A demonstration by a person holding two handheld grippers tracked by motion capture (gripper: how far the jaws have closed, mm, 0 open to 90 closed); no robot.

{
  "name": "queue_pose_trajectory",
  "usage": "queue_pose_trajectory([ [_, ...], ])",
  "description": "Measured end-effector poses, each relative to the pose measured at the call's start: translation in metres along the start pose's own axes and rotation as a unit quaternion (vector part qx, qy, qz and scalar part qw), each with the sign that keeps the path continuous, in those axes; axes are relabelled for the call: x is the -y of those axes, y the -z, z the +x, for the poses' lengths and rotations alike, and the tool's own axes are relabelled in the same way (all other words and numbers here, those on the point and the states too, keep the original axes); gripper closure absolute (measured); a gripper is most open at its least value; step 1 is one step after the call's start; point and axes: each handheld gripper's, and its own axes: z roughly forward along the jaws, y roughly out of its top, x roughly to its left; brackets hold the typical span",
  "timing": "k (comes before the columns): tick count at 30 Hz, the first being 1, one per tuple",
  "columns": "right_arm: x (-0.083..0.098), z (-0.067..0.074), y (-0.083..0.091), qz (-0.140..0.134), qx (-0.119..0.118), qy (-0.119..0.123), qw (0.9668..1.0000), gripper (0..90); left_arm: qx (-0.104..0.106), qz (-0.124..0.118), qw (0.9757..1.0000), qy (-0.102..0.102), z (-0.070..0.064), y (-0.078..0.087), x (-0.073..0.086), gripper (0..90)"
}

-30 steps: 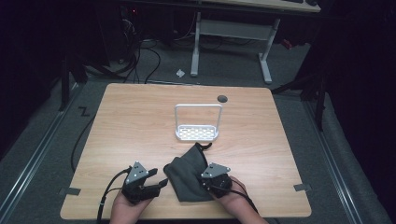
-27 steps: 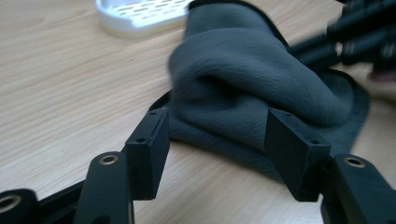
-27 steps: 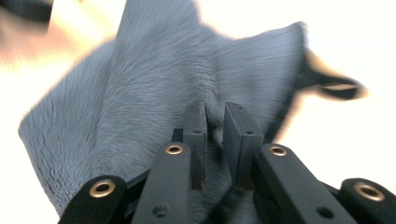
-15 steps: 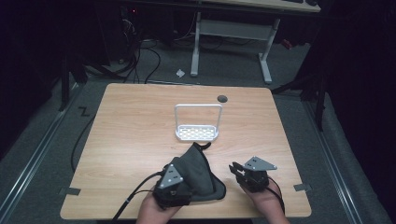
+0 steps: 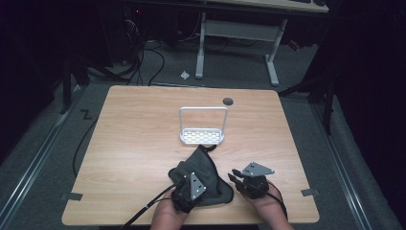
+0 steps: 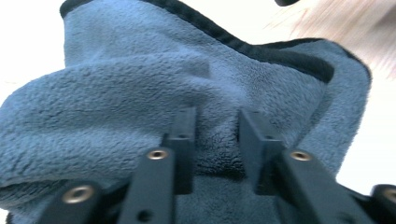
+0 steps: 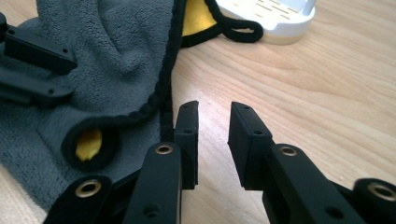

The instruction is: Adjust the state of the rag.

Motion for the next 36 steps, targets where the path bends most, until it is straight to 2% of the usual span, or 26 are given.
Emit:
queue_pose_trajectory([
  [2, 0.0, 0.001, 0.0, 0.001, -0.006, -0.003, 1.0, 71.8, 0.004, -0.006, 1.0, 0.004, 0.003, 0.001, 0.001, 82.0],
  [5, 0.0, 0.003, -0.003, 0.004, -0.018, -0.003, 0.9998, 67.4, 0.003, -0.017, 0.9998, 0.014, 0.008, 0.006, 0.0, 84.7],
  [6, 0.0, 0.004, -0.004, 0.005, -0.027, -0.007, 0.9996, 64.9, 0.006, -0.035, 0.9989, 0.03, 0.015, 0.014, -0.002, 85.0],
  [8, 0.0, 0.008, -0.008, 0.011, -0.046, -0.012, 0.9988, 59.1, 0.005, -0.051, 0.9978, 0.043, 0.023, 0.023, -0.004, 85.0],
  [9, 0.0, 0.01, -0.011, 0.015, -0.055, -0.014, 0.9983, 56.5, 0.005, -0.051, 0.9978, 0.043, 0.023, 0.023, -0.004, 85.1],
  [10, -0.001, 0.013, -0.015, 0.02, -0.063, -0.014, 0.9977, 54.9, 0.005, -0.069, 0.9959, 0.059, 0.031, 0.031, -0.005, 85.1],
  [12, -0.002, 0.02, -0.021, 0.027, -0.077, -0.012, 0.9966, 51.7, 0.003, -0.087, 0.9934, 0.074, 0.041, 0.041, -0.007, 85.1],
  [16, -0.003, 0.032, -0.032, 0.046, -0.076, -0.001, 0.9961, 48.2, -0.006, -0.115, 0.9889, 0.094, 0.058, 0.061, -0.006, 85.1],
  [19, -0.001, 0.034, -0.035, 0.056, -0.06, 0.007, 0.9966, 46.9, -0.019, -0.127, 0.9863, 0.103, 0.072, 0.078, -0.001, 85.0],
  [20, -0.001, 0.033, -0.035, 0.055, -0.058, 0.004, 0.9968, 46.6, -0.019, -0.127, 0.9863, 0.103, 0.072, 0.078, -0.001, 85.0],
  [22, 0.0, 0.029, -0.034, 0.054, -0.059, -0.008, 0.9967, 45.4, -0.033, -0.131, 0.984, 0.116, 0.086, 0.091, 0.01, 85.0],
  [24, 0.001, 0.027, -0.033, 0.054, -0.07, -0.018, 0.9959, 45.1, -0.038, -0.13, 0.9823, 0.129, 0.095, 0.097, 0.019, 84.9],
  [26, 0.002, 0.027, -0.033, 0.053, -0.072, -0.019, 0.9958, 45.1, -0.044, -0.13, 0.9805, 0.141, 0.101, 0.101, 0.028, 84.9],
  [27, 0.002, 0.027, -0.033, 0.053, -0.072, -0.019, 0.9958, 45.1, -0.044, -0.13, 0.9805, 0.141, 0.101, 0.101, 0.028, 84.8],
  [28, 0.001, 0.029, -0.033, 0.053, -0.077, -0.014, 0.9955, 51.7, -0.048, -0.128, 0.9788, 0.152, 0.106, 0.102, 0.038, 84.8],
  [30, 0.001, 0.034, -0.032, 0.054, -0.071, 0.003, 0.996, 58.9, -0.051, -0.125, 0.9771, 0.164, 0.111, 0.102, 0.047, 84.7],
  [31, 0.0, 0.036, -0.032, 0.056, -0.071, 0.011, 0.9959, 67.8, -0.051, -0.124, 0.9762, 0.171, 0.113, 0.102, 0.051, 84.7],
  [33, -0.001, 0.039, -0.031, 0.063, -0.076, 0.02, 0.9949, 81.4, -0.049, -0.118, 0.9763, 0.174, 0.116, 0.1, 0.056, 84.6],
  [34, -0.001, 0.04, -0.031, 0.063, -0.075, 0.027, 0.9948, 83.3, -0.049, -0.117, 0.9763, 0.175, 0.117, 0.1, 0.057, 84.6],
  [36, -0.003, 0.04, -0.028, 0.058, -0.05, 0.04, 0.9962, 84.4, -0.044, -0.118, 0.9753, 0.181, 0.119, 0.099, 0.059, 84.6],
])
